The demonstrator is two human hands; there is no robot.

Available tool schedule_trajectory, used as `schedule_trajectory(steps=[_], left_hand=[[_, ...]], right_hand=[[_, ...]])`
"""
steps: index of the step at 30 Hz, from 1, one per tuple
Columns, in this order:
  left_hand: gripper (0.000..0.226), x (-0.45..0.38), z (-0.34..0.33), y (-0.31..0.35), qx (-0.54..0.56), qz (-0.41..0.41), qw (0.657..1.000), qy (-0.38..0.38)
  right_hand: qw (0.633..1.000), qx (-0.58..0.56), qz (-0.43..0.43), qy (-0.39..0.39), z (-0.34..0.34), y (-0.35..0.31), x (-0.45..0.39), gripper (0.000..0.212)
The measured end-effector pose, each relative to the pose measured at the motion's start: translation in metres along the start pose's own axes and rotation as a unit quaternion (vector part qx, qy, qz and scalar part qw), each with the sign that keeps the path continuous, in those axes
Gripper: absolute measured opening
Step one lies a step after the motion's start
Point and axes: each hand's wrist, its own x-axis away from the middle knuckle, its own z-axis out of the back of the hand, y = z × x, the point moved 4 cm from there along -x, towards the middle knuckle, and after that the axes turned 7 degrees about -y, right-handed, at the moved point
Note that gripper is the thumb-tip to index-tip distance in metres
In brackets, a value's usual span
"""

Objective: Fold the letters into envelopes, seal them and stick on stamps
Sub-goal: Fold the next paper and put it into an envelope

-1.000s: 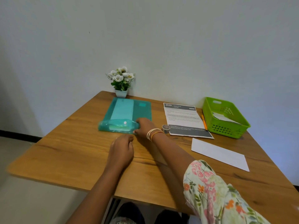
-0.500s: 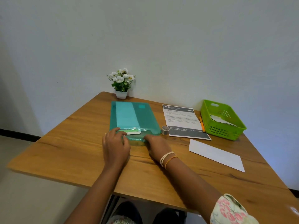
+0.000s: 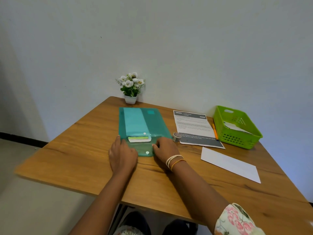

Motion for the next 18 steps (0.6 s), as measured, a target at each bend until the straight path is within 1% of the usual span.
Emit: schedule_trajectory(steps=[2, 6, 8, 13, 18], left_hand=[[0.043, 0.001, 0.002, 0.001, 0.003, -0.006, 1.000, 0.004], [0.055, 0.001, 0.004, 0.005, 0.011, -0.019, 1.000, -0.007], [0.058, 0.000, 0.004, 0.005, 0.020, -0.026, 0.999, -0.019], [0.066, -0.002, 0.003, 0.004, 0.052, -0.040, 0.997, -0.037], [0.064, -0.003, 0.002, 0.002, 0.061, -0.050, 0.996, -0.038]], right_hand=[[0.999, 0.032, 0.024, -0.002, -0.001, -0.010, -0.003, 0.021], [0.994, 0.067, 0.078, 0.021, -0.006, -0.030, -0.008, 0.025], [0.993, 0.075, 0.092, 0.023, -0.009, -0.039, -0.013, 0.027], [0.988, 0.126, 0.090, 0.012, -0.010, -0.049, -0.029, 0.026], [0.984, 0.157, 0.087, 0.025, -0.012, -0.056, -0.034, 0.023]])
